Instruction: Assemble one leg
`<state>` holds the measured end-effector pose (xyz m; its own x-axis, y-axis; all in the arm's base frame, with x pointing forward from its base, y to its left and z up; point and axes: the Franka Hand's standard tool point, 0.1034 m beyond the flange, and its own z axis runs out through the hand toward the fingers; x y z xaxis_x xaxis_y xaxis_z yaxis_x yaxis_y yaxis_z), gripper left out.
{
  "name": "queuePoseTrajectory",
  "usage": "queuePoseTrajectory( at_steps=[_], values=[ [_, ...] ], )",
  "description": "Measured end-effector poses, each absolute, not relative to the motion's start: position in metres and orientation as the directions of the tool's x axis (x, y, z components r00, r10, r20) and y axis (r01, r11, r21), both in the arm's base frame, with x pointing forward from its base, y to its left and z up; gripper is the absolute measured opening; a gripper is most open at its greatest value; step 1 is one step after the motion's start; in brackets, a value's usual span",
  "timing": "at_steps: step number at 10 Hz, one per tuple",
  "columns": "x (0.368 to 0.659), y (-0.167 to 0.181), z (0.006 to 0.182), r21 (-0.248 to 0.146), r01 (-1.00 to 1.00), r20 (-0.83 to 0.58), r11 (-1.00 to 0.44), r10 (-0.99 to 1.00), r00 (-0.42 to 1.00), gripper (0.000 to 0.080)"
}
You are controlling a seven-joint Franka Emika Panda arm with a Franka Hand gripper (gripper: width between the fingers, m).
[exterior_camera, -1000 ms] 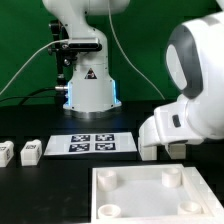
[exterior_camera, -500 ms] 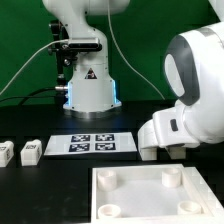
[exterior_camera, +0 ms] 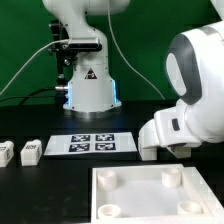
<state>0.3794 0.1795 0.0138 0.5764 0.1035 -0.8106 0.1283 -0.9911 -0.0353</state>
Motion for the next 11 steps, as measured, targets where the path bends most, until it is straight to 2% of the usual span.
queuePoseTrajectory(
  at_steps=[5,6,7,8,9,10,11],
  values=[
    [0.379,0.180,0.014,-0.035,0.128,-0.811,-0.991,0.104,0.576,0.0289],
    [0.382,0.176,0.018,-0.058,0.144,-0.815,-0.988,0.130,0.564,0.0290],
    [0.399,0.166,0.035,-0.083,0.152,-0.809,-0.985,0.155,0.567,0.0290],
    [0.418,0.156,0.053,-0.088,0.144,-0.784,-0.986,0.158,0.600,0.0290],
    [0.423,0.147,0.064,-0.085,0.127,-0.783,-0.988,0.145,0.605,0.0290],
    [0.441,0.143,0.069,-0.093,0.135,-0.732,-0.987,0.159,0.662,0.0290],
    [0.455,0.137,0.090,-0.093,0.138,-0.668,-0.986,0.164,0.726,0.0290]
  ],
)
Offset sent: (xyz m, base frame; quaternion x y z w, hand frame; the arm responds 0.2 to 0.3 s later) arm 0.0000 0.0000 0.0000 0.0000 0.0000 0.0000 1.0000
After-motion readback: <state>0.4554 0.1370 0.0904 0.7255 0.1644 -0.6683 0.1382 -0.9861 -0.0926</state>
